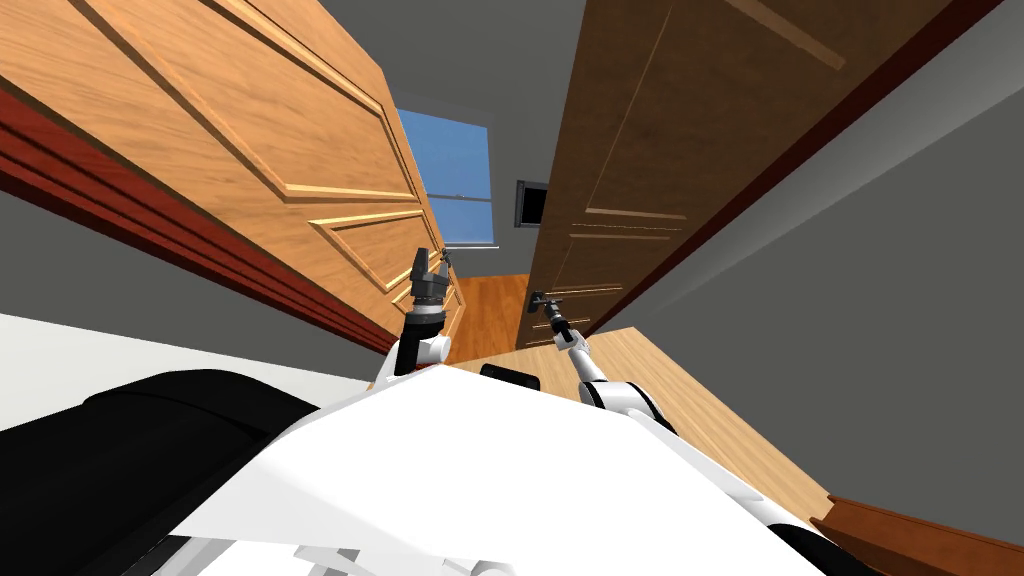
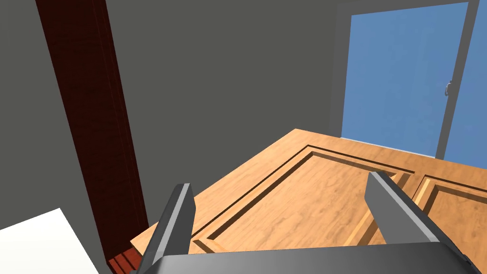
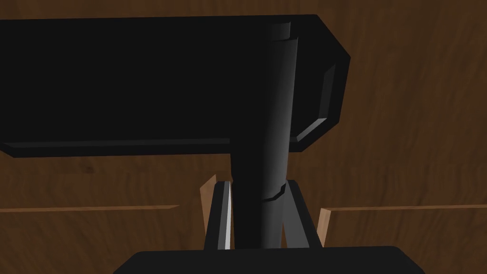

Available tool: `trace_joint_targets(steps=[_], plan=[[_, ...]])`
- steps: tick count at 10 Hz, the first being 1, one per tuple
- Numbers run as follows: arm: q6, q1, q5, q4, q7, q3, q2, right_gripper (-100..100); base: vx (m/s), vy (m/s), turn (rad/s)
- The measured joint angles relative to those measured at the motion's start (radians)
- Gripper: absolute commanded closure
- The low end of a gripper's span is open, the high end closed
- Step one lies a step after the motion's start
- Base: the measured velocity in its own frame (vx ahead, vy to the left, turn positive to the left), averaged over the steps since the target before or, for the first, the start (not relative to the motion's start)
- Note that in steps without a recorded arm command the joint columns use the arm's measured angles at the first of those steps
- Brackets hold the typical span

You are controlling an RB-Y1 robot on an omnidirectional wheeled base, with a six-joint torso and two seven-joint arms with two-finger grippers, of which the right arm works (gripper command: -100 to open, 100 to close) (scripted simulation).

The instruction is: Push the door open

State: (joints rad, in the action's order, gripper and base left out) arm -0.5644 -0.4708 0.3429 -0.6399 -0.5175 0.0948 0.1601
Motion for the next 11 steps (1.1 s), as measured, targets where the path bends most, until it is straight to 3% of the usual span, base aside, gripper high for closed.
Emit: trace_joint_targets(steps=[2, 5, 9, 11], plan=[[0.002, 0.003, -0.008, -0.004, 0.015, -0.016, -0.006, 100, 0.161, 0.101, -0.030], [0.021, 0.014, -0.021, -0.028, 0.024, -0.035, 0.005, 100, 0.152, 0.145, -0.054], [0.020, -0.004, -0.046, 0.014, 0.066, -0.087, 0.006, 100, 0.150, 0.133, -0.053], [0.036, 0.013, -0.056, -0.013, 0.071, -0.100, 0.014, 100, 0.128, 0.113, -0.051]])
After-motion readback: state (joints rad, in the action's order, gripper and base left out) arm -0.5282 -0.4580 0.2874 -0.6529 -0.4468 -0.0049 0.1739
